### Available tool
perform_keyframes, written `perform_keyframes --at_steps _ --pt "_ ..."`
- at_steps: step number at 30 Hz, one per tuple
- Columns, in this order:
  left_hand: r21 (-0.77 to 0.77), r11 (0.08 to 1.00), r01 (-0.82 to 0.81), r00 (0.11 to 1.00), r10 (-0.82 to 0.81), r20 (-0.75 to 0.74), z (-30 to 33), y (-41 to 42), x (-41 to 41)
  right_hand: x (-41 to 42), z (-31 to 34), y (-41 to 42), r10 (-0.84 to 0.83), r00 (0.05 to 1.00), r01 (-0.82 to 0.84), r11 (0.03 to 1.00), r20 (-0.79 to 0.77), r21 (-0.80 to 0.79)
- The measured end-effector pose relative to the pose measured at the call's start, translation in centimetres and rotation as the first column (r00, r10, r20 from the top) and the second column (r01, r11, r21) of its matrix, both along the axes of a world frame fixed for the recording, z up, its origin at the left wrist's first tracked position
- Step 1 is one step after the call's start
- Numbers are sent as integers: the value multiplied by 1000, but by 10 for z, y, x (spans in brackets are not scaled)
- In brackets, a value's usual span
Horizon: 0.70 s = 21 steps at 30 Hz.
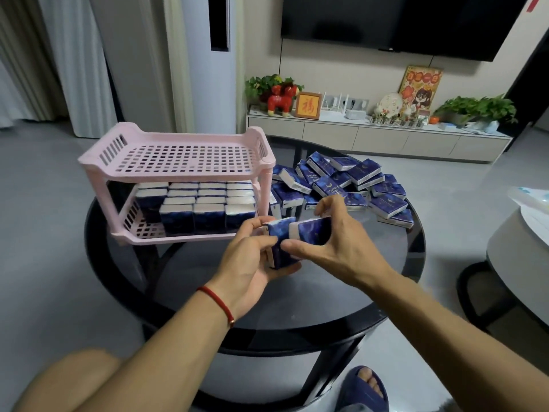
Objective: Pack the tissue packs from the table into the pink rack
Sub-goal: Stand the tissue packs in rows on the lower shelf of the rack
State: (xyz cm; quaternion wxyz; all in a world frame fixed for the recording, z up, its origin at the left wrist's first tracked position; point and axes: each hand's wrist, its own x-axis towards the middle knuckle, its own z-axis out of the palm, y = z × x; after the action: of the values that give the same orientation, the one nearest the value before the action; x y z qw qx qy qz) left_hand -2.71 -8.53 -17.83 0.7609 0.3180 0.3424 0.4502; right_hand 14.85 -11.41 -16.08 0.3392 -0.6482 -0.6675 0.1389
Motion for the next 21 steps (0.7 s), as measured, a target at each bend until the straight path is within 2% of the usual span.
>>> perform_keyframes --at_steps 4,7,9,13,14,17,21 --pt "21 999 -24 998 23 50 -1 -3 -17 -31 -8 13 -30 978 16 997 -205 -70" --pt "147 986 -75 994 85 -65 -2 -4 -28 -51 -14 18 -6 921 -91 970 -390 -227" --pt "233 968 -94 977 135 -165 -6 -5 -36 -63 -17 17 2 935 -101 960 -354 -262" --pt "289 950 -117 940 200 -276 -7 -5 -53 -74 -23 20 82 996 -85 969 -20 -231" --pt "304 946 -116 931 210 -298 -6 -4 -58 -74 -22 22 92 996 -89 970 2 -228" --pt "338 935 -111 913 230 -337 -4 -1 -73 -73 -12 23 197 972 -219 959 -131 -181" --pt "313 948 -60 931 166 -324 -1 2 -89 -78 0 24 308 879 -381 913 -364 -148"
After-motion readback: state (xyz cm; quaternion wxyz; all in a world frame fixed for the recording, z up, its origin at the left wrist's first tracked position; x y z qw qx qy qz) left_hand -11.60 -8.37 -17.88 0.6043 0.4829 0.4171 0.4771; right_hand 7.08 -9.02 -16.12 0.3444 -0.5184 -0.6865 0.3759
